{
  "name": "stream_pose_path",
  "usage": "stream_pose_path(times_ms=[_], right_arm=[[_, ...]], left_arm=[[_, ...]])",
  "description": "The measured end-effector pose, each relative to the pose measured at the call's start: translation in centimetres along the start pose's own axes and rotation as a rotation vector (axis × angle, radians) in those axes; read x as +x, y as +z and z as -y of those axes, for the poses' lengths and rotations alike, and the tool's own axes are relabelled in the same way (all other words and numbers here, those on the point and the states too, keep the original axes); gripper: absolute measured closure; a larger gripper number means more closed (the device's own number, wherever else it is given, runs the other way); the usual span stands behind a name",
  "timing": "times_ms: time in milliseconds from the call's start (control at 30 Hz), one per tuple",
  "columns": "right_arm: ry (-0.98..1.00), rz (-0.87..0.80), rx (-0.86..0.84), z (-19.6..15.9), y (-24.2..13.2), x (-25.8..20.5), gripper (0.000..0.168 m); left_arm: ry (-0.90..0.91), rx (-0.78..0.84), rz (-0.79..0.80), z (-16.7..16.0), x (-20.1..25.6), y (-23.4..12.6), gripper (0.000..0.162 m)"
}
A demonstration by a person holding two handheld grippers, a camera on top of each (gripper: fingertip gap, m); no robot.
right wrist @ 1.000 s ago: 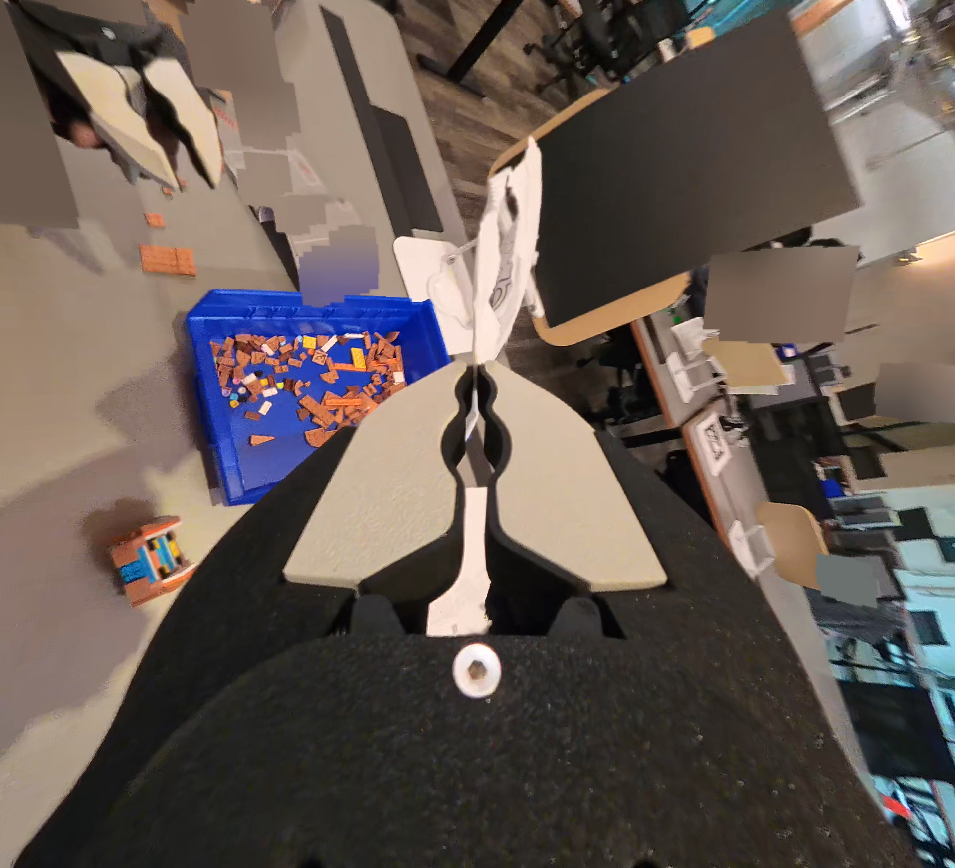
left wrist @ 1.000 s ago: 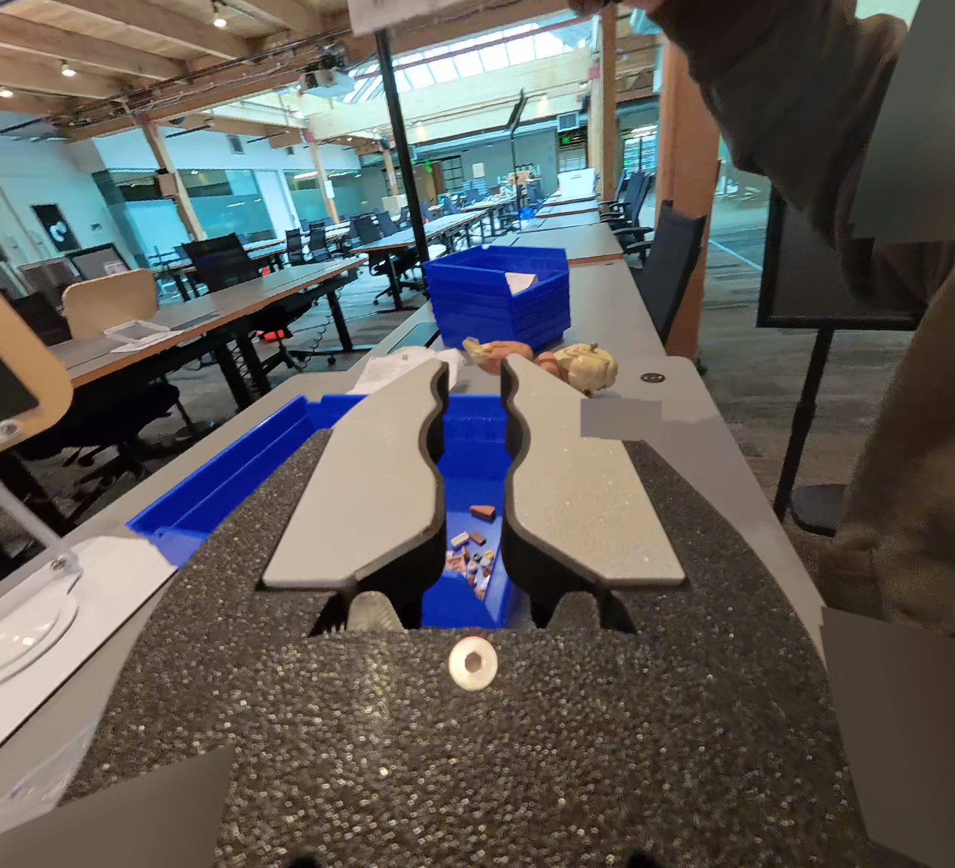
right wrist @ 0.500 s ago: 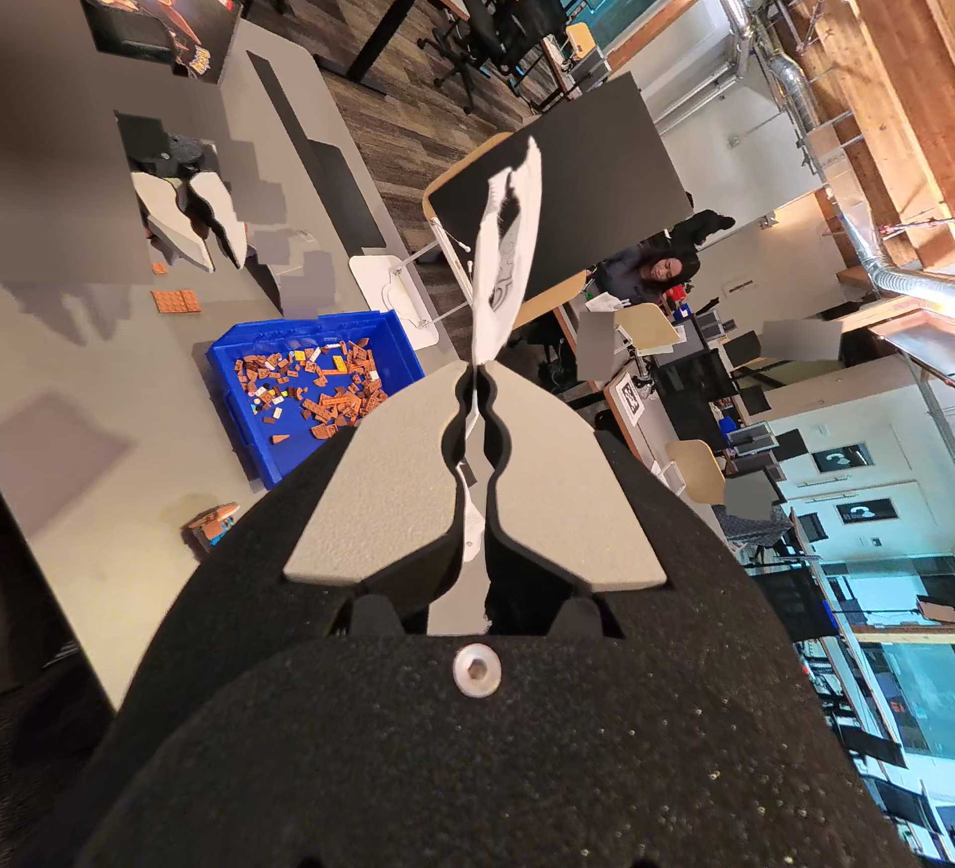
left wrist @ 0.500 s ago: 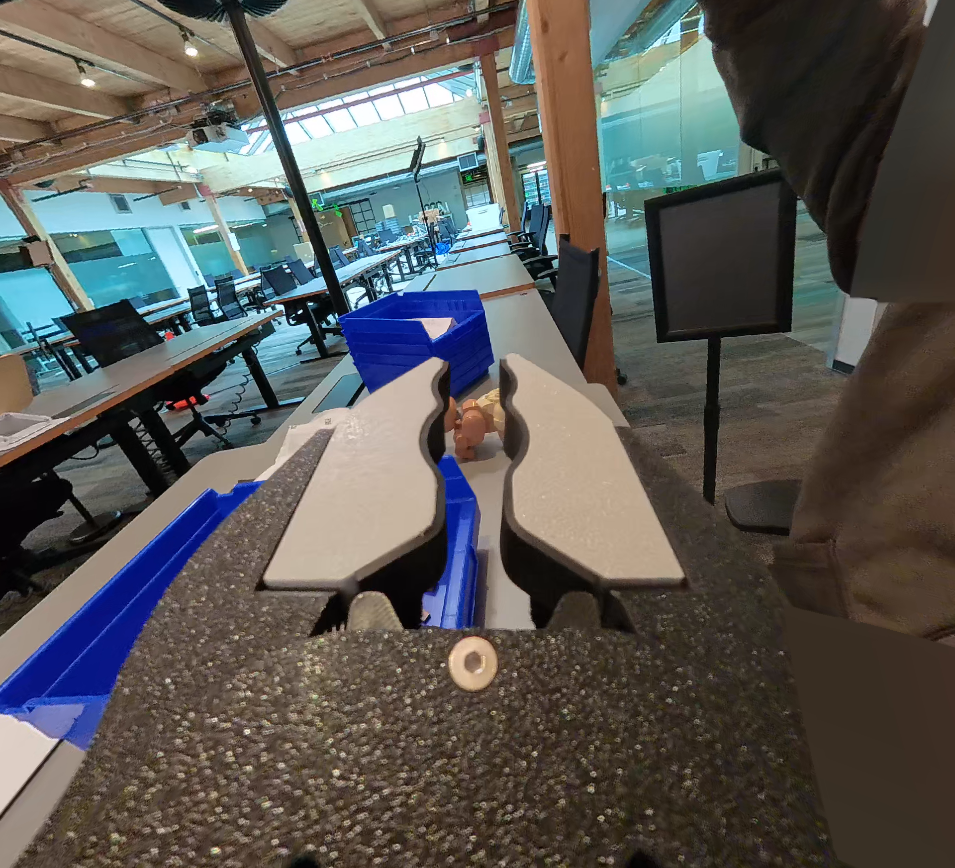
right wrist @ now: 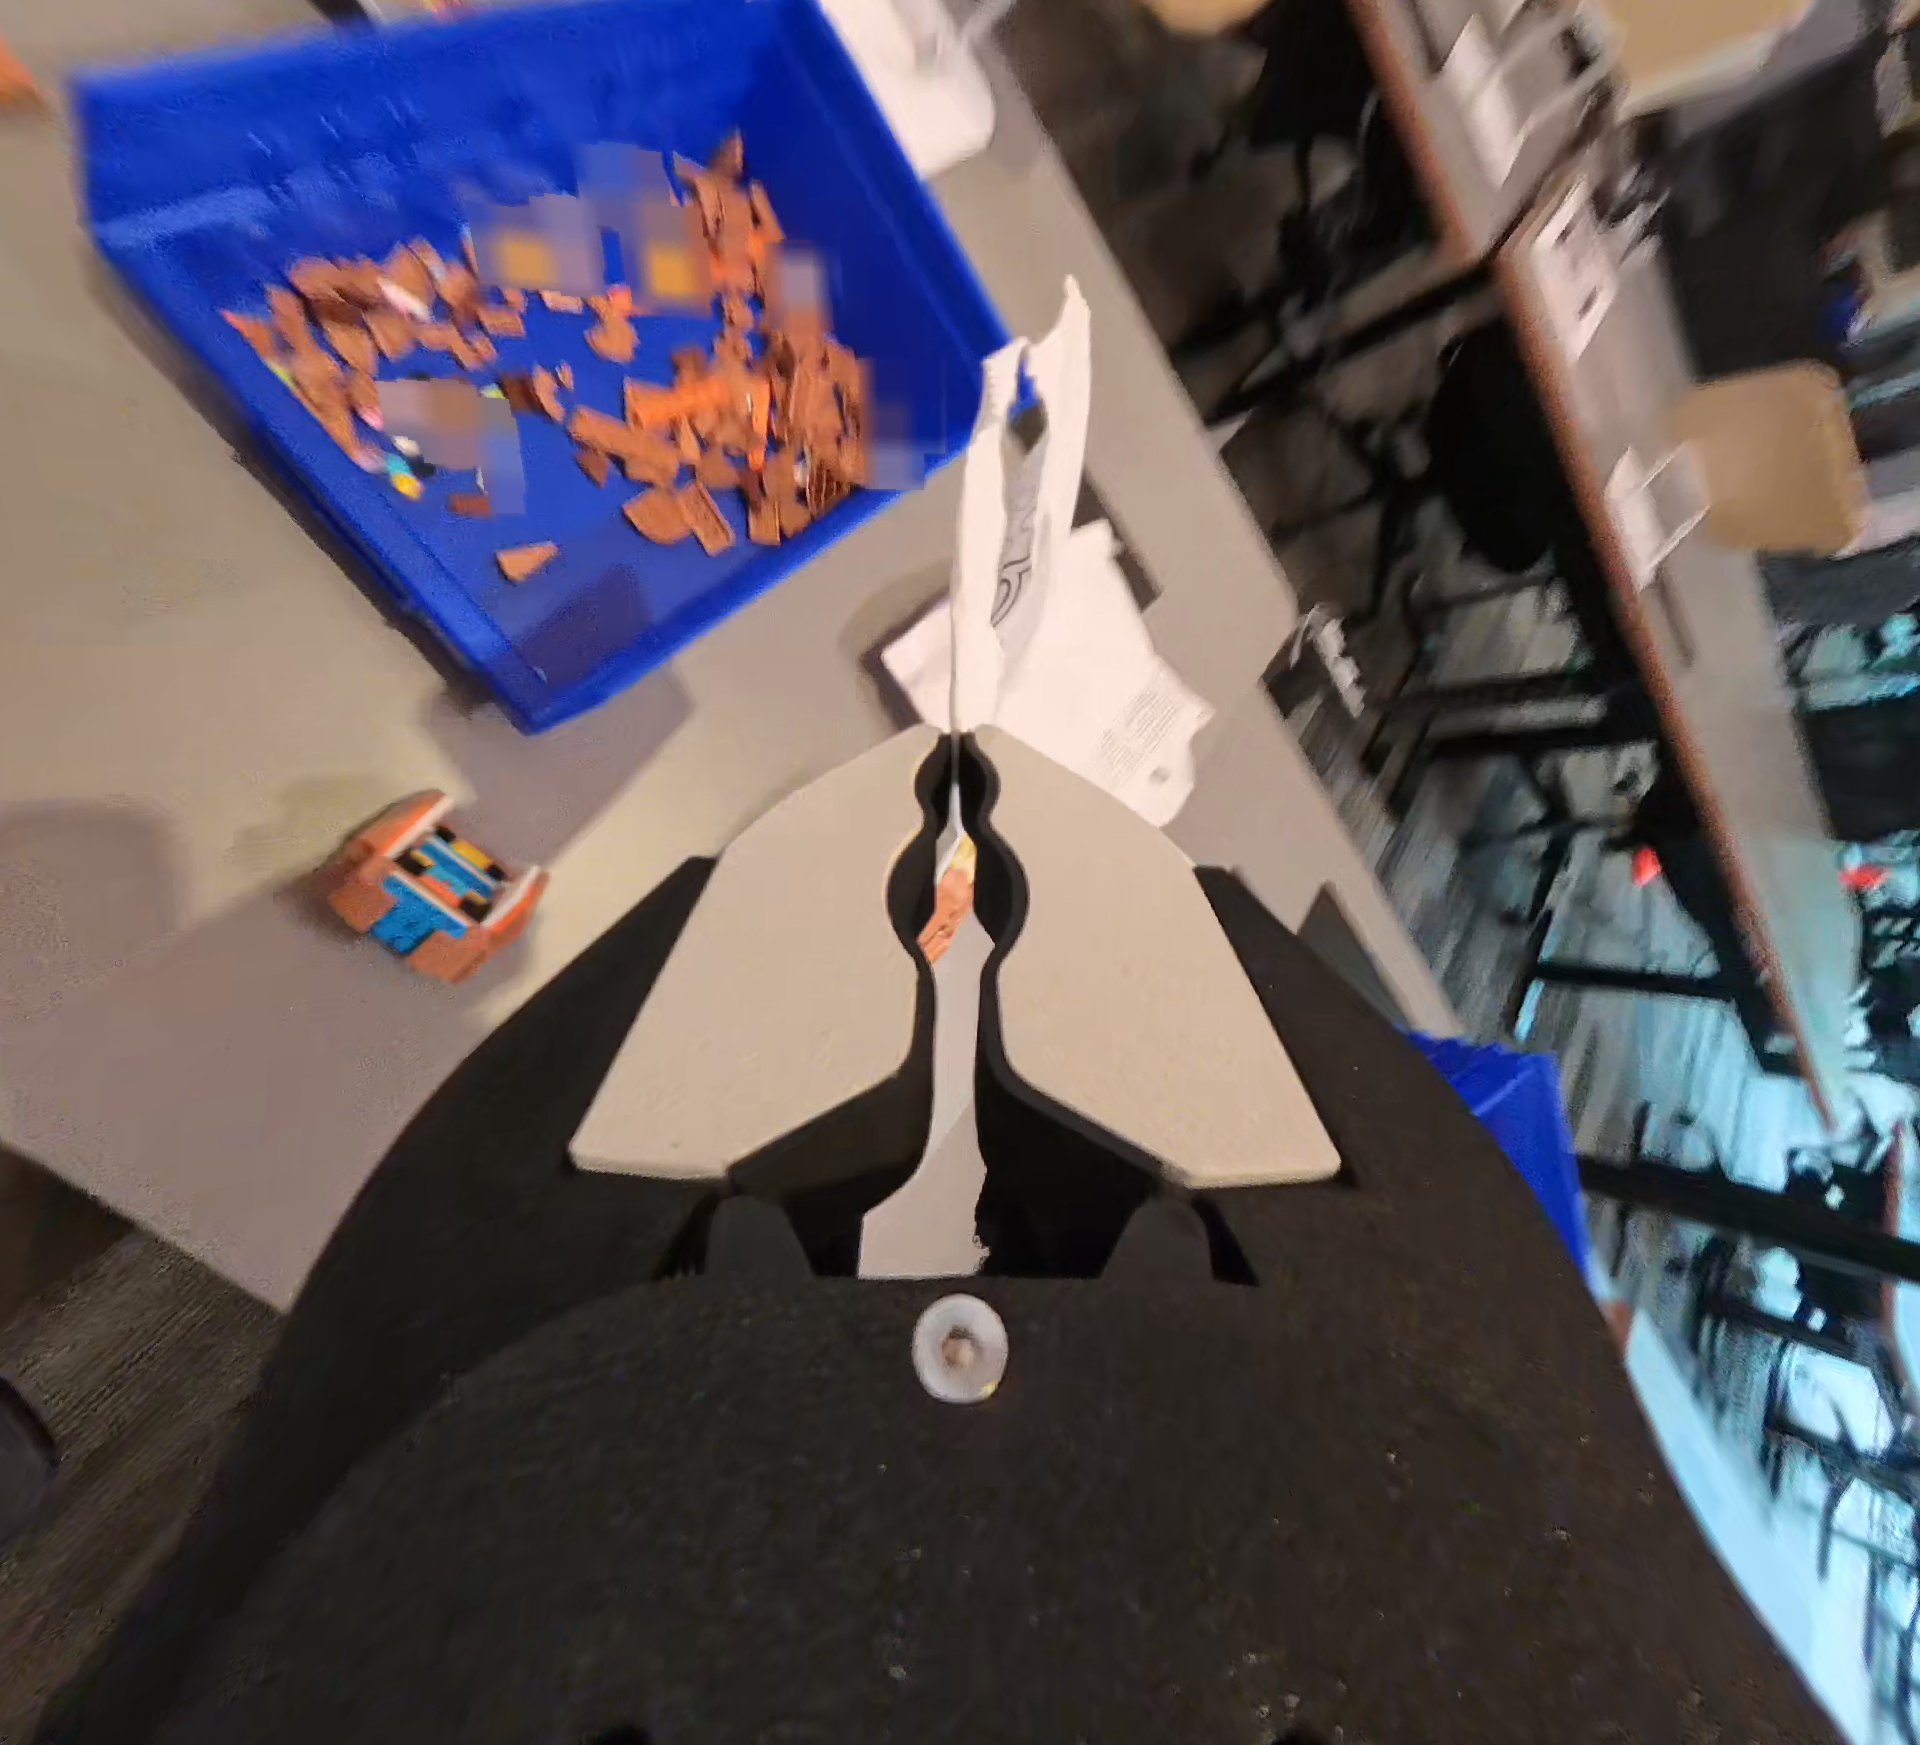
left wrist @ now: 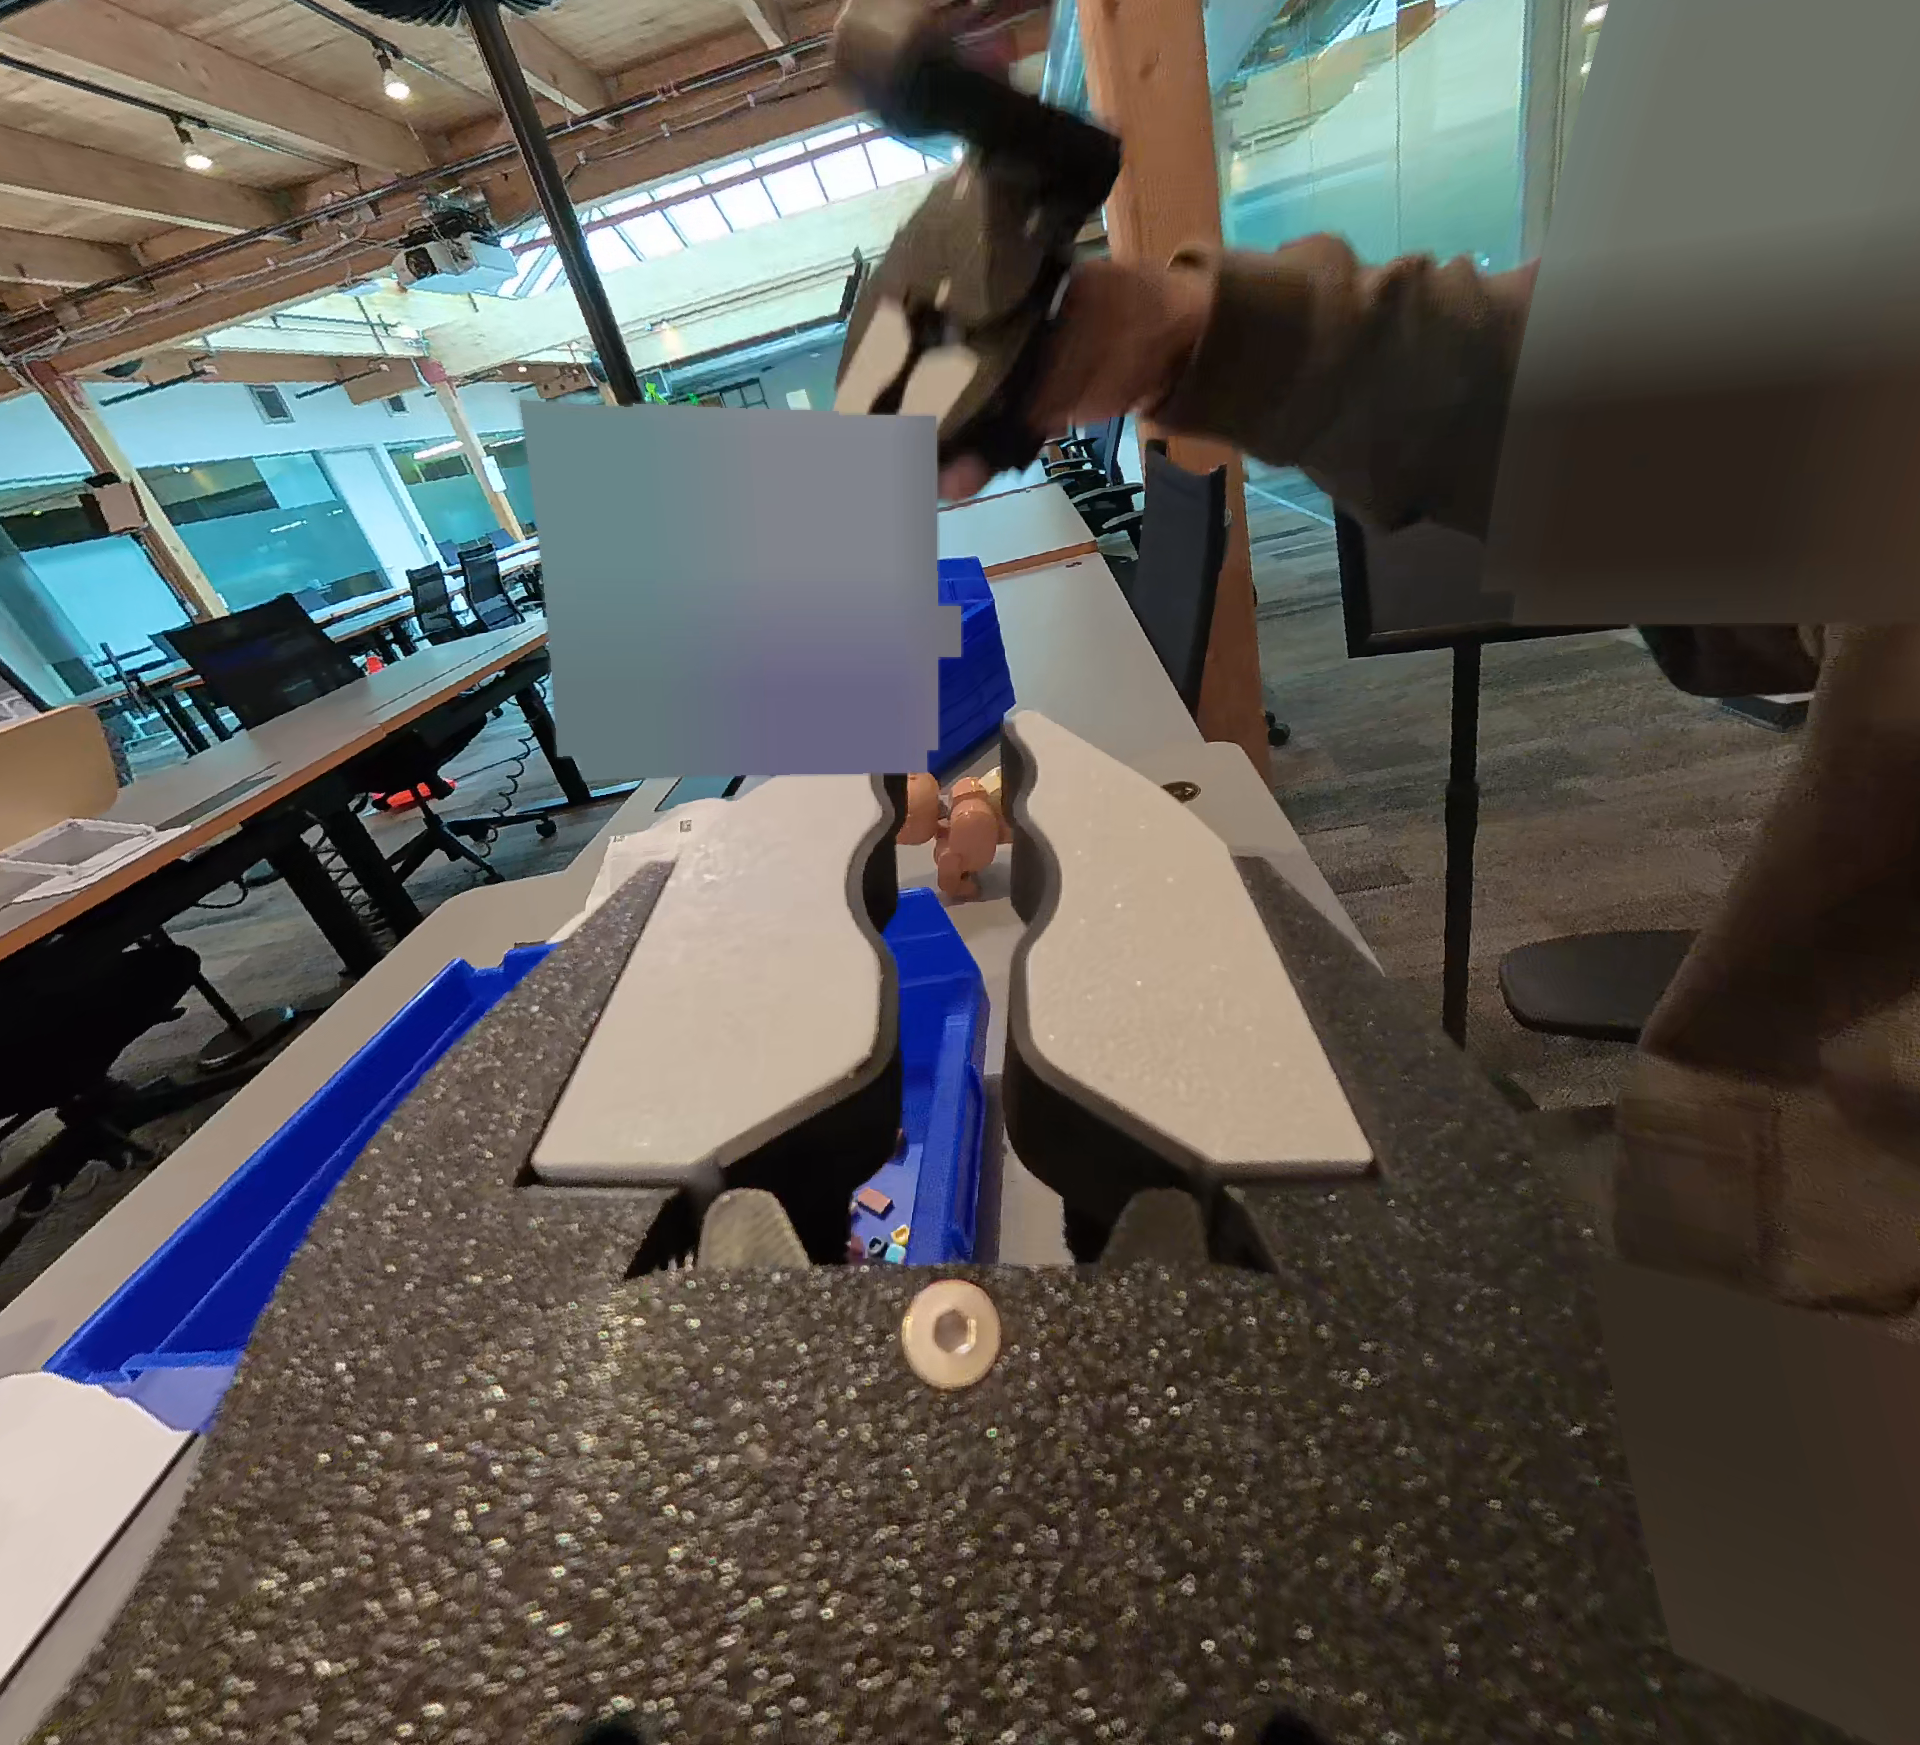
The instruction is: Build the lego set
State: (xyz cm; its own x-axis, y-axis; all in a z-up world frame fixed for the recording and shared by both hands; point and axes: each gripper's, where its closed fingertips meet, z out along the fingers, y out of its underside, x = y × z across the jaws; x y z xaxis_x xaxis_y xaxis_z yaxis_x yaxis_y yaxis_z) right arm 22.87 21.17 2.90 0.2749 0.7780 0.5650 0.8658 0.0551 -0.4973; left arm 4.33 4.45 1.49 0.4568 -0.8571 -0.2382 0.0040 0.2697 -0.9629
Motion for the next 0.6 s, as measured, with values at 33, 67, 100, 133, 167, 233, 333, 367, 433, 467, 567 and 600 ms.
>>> stream_pose_path(times_ms=[33,67,100,133,167,233,333,367,433,467,567,600], right_arm=[[0.013,0.008,-0.056,-1.5,2.6,-0.1,0.168],[0.020,0.017,-0.104,-2.7,5.0,-0.3,0.168],[0.026,0.029,-0.139,-3.7,7.1,-0.6,0.168],[0.032,0.046,-0.164,-4.5,9.0,-0.9,0.168],[0.043,0.073,-0.184,-5.1,10.6,-1.4,0.168],[0.056,0.143,-0.234,-6.2,13.0,-2.6,0.168],[0.042,0.236,-0.251,-6.8,15.3,-4.2,0.166],[0.038,0.259,-0.252,-6.9,15.8,-4.4,0.162],[0.040,0.297,-0.248,-7.0,16.2,-4.5,0.144],[0.046,0.314,-0.232,-6.9,16.3,-4.3,0.140],[0.126,0.342,-0.138,-6.3,15.9,-2.1,0.131],[0.173,0.343,-0.101,-6.3,15.8,-0.8,0.131]], left_arm=[[-0.004,-0.005,0.003,-0.3,-0.2,0.0,0.146],[-0.009,-0.010,0.007,-0.5,-0.4,0.1,0.146],[-0.015,-0.015,0.011,-0.8,-0.6,0.1,0.146],[-0.021,-0.020,0.015,-1.1,-0.8,0.1,0.145],[-0.026,-0.024,0.020,-1.3,-1.0,0.1,0.145],[-0.032,-0.030,0.031,-1.7,-1.6,0.0,0.146],[-0.046,-0.034,0.043,-2.2,-2.4,-0.1,0.146],[-0.053,-0.033,0.046,-2.3,-2.6,-0.2,0.146],[-0.070,-0.034,0.048,-2.6,-3.0,-0.2,0.146],[-0.076,-0.036,0.049,-2.7,-3.1,-0.2,0.146],[-0.078,-0.040,0.048,-3.0,-3.3,-0.2,0.146],[-0.075,-0.044,0.048,-3.1,-3.3,-0.2,0.146]])
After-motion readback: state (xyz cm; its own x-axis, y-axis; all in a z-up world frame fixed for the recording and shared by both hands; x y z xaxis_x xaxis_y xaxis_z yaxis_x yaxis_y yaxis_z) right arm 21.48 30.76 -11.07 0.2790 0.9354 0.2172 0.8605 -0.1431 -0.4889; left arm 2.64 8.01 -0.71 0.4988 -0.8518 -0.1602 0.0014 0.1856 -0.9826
